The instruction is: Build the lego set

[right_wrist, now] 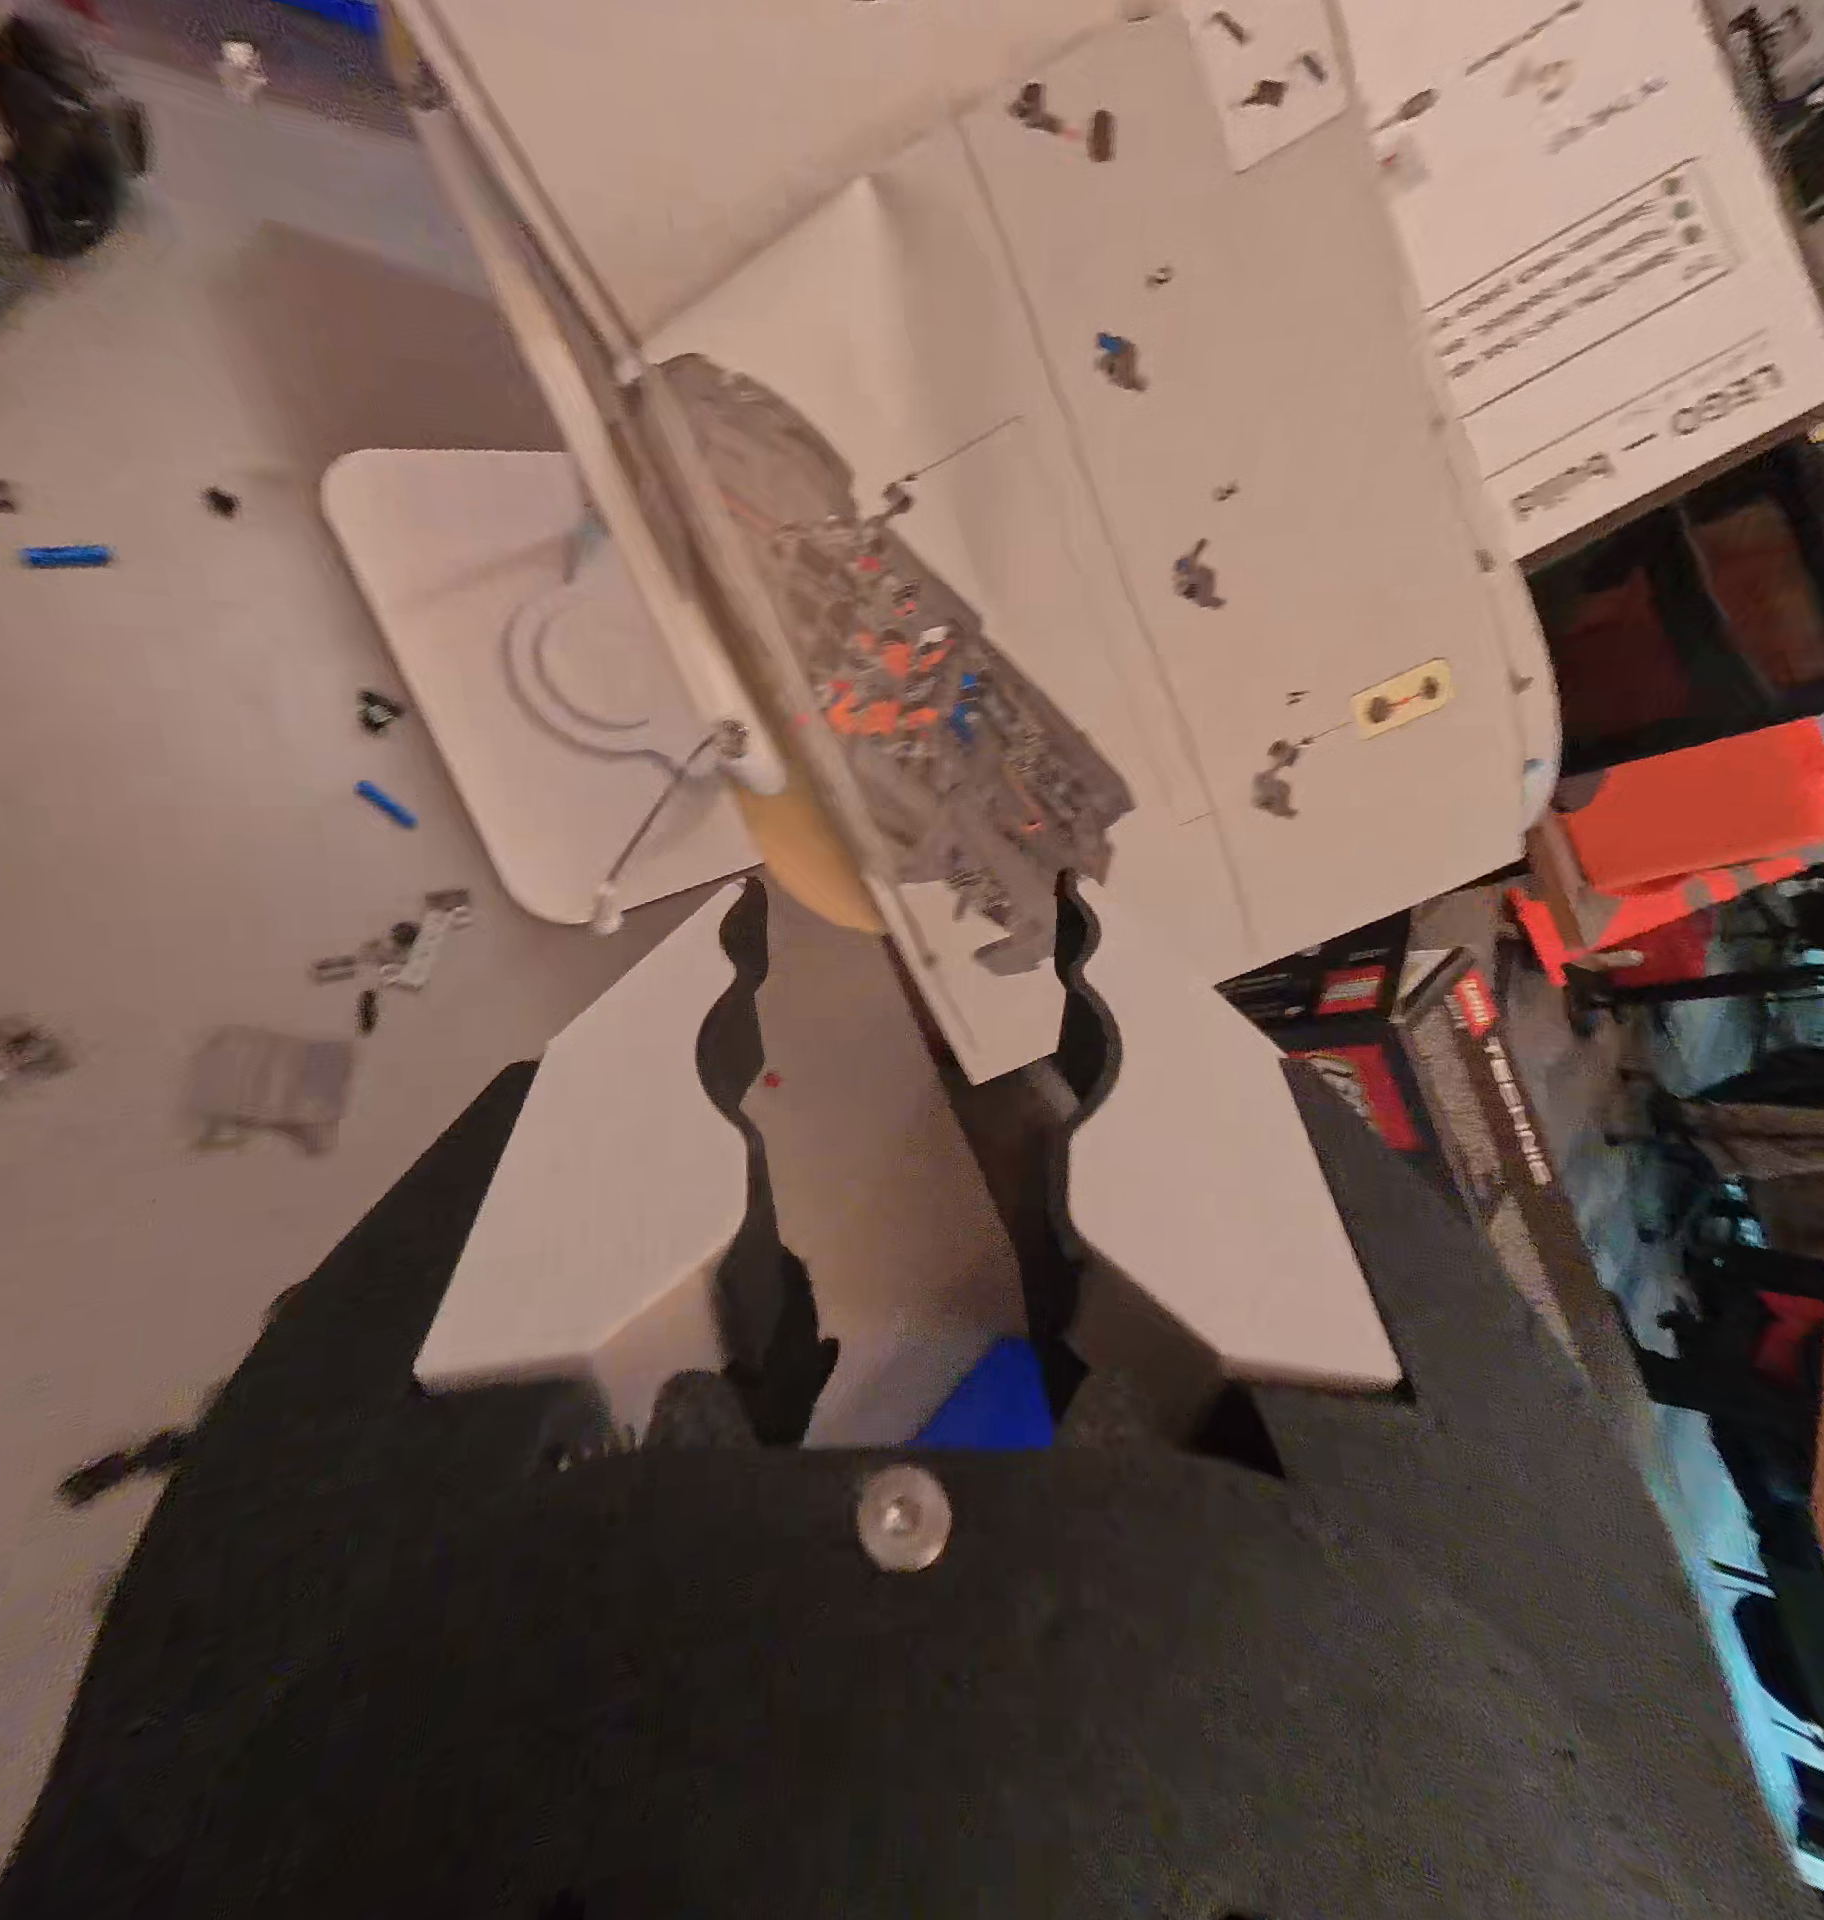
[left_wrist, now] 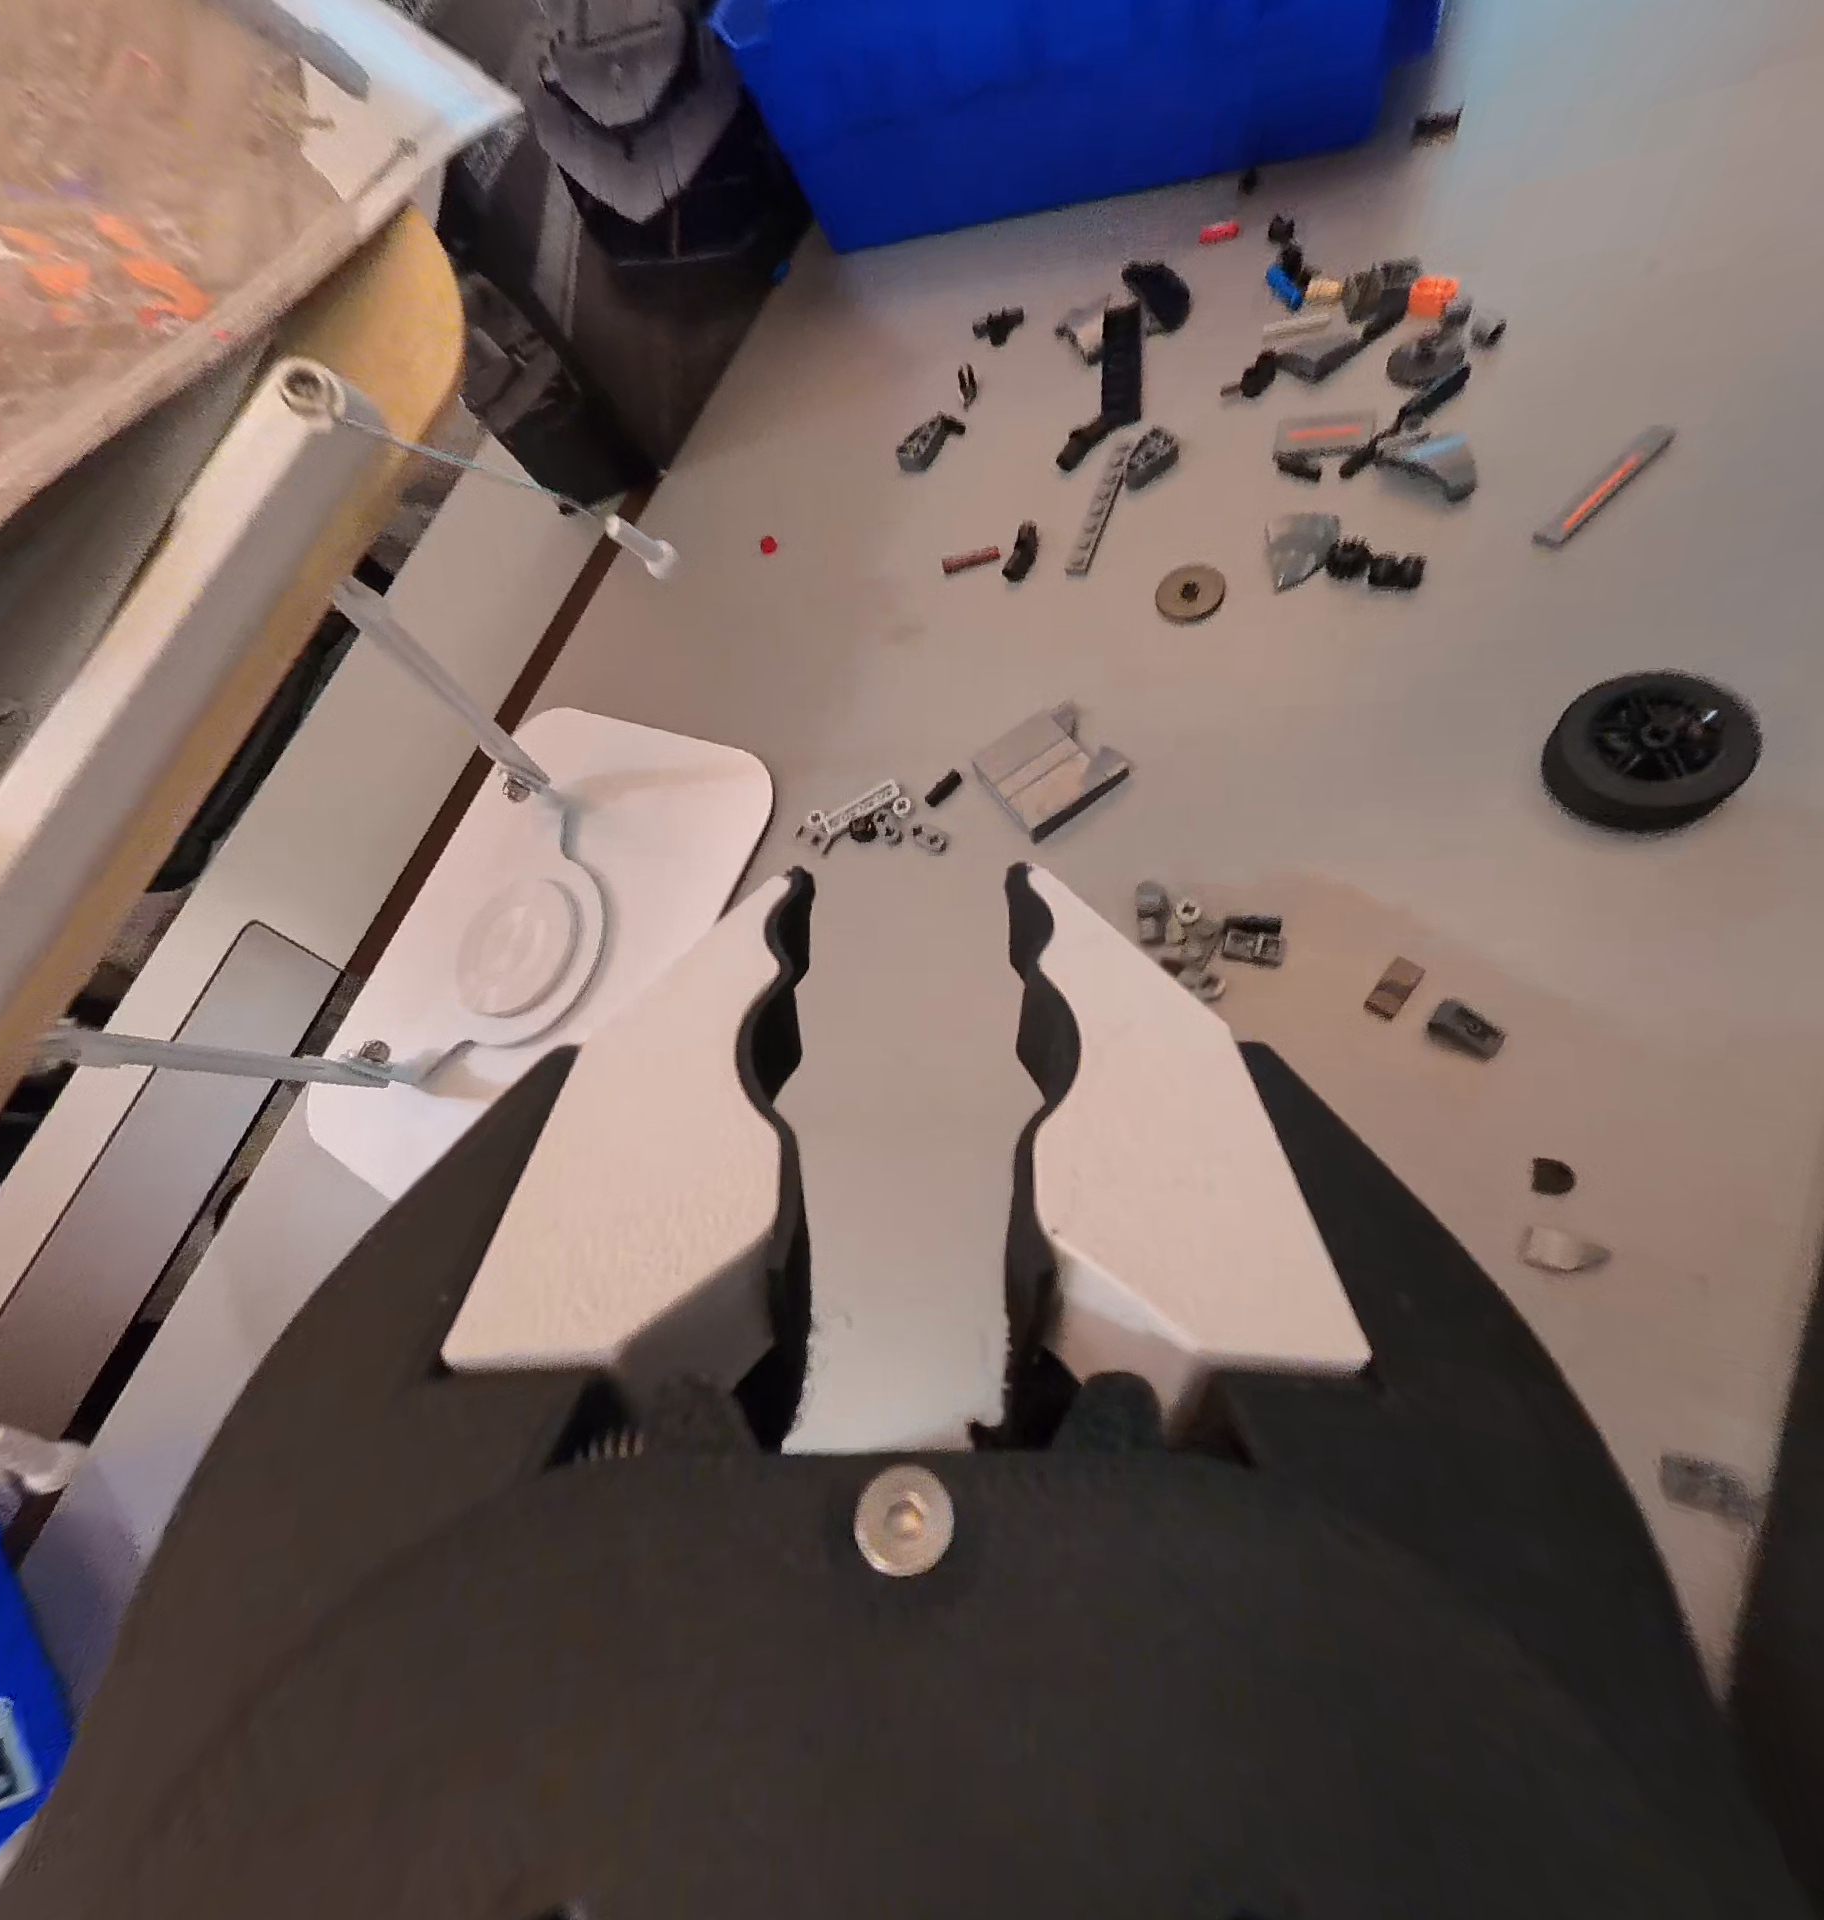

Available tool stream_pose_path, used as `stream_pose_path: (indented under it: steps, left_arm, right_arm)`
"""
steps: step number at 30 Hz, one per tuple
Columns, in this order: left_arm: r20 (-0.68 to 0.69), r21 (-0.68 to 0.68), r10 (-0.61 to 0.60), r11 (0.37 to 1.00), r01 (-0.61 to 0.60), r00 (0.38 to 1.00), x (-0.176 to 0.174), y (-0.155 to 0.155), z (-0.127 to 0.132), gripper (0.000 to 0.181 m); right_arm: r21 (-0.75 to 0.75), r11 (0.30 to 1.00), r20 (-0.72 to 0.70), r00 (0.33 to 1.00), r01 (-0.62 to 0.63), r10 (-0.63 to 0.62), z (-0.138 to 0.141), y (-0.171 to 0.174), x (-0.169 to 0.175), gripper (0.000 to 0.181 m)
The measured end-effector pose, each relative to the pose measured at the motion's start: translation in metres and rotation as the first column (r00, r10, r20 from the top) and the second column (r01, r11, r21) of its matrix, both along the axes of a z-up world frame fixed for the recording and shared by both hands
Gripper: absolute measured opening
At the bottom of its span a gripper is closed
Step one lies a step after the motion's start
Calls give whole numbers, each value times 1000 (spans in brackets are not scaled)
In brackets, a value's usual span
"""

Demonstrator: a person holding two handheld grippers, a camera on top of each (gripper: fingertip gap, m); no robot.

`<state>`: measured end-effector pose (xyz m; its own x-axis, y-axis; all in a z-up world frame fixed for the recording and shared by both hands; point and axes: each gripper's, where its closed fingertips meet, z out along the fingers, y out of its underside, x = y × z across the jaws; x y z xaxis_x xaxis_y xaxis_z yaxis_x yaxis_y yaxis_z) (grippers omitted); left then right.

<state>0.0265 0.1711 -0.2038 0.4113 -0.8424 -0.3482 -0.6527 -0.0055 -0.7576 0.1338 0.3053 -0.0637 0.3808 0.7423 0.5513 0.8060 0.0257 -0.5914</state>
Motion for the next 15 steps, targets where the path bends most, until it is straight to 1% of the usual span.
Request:
stream_pose_path:
  steps: [2, 3, 5, 7, 9, 11, 12, 15]
  left_arm:
    - [72, 1, -6, 1000, 6, 997, 4, -3, 12, 39]
    - [87, 0, -2, 1000, 2, 996, 4, -3, 16, 40]
    - [90, 6, 28, 1000, -29, 996, -1, 2, 19, 41]
    - [102, -7, 50, 999, -49, 994, -5, 4, 19, 41]
    - [88, -17, 89, 996, -88, 992, -12, 9, 14, 41]
    - [63, 3, 129, 992, -130, 990, -22, 15, 11, 42]
    - [81, 7, 136, 990, -137, 987, -25, 17, 12, 42]
    - [165, -79, 147, 988, -135, 975, -26, 17, 13, 43]
  right_arm:
    - [-91, 996, 13, 1000, -23, 25, -17, -32, 5, 54]
    - [-124, 991, 10, 999, -40, 41, -25, -48, 6, 54]
    - [-190, 979, -46, 996, -81, 73, -39, -79, 4, 49]
    - [-254, 960, -100, 991, -116, 93, -54, -107, -2, 50]
    - [-257, 957, -122, 987, -134, 105, -65, -124, -8, 51]
    - [-259, 955, -160, 982, -144, 105, -74, -135, -13, 54]
    - [-265, 952, -201, 974, -156, 104, -76, -140, -18, 56]
    - [-356, 907, -374, 924, -226, 84, -85, -158, -31, 59]
